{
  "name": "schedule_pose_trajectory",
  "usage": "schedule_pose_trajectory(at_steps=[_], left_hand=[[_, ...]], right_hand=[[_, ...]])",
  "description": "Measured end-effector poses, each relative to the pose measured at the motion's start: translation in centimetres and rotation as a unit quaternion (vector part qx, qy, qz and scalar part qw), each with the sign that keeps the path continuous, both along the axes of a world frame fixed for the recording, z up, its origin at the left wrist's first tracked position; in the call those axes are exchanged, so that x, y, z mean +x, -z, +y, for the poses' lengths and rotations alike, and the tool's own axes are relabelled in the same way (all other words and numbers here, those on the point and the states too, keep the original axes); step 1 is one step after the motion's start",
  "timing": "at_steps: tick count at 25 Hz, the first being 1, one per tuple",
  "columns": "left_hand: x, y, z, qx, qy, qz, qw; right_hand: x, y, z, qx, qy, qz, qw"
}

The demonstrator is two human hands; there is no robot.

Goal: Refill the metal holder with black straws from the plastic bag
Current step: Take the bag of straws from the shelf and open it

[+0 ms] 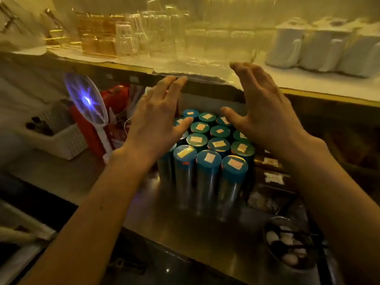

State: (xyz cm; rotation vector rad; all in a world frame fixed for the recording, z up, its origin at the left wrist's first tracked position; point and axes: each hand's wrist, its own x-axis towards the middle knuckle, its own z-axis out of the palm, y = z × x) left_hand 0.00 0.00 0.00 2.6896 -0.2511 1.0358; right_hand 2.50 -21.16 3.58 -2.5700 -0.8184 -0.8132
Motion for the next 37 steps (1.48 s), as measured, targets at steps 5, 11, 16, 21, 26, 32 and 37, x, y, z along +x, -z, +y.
schedule_pose_trajectory(at_steps=[5, 11, 16, 21, 26, 32, 37], left_hand=[[7.6, -2.2, 3.2, 0.045, 0.051, -0.001, 0.998], [11.5, -2.3, 3.9, 0.048, 0.108, -0.021, 0.993], [11.5, -3.2, 3.4, 0.049, 0.109, -0.016, 0.993], [11.0, -3.1, 3.7, 0.066, 0.095, -0.046, 0.992], [10.0, -1.6, 3.5, 0.07, 0.066, -0.078, 0.992], [5.6, -1.2, 2.9, 0.05, -0.026, -0.083, 0.995], [-2.3, -0.3, 1.2, -0.032, -0.112, -0.063, 0.991]], right_hand=[[5.4, 0.0, 4.1, -0.081, 0.103, 0.024, 0.991], [7.0, 0.1, 4.1, -0.064, 0.137, -0.016, 0.988], [6.0, 1.0, 3.4, 0.052, 0.077, -0.062, 0.994], [5.3, 1.3, 2.6, 0.147, -0.01, -0.099, 0.984], [4.5, 2.1, 2.3, 0.152, -0.052, -0.125, 0.979], [3.7, 1.5, -0.4, 0.199, -0.067, -0.14, 0.968], [3.1, 1.9, -1.9, 0.257, -0.105, -0.053, 0.959]])
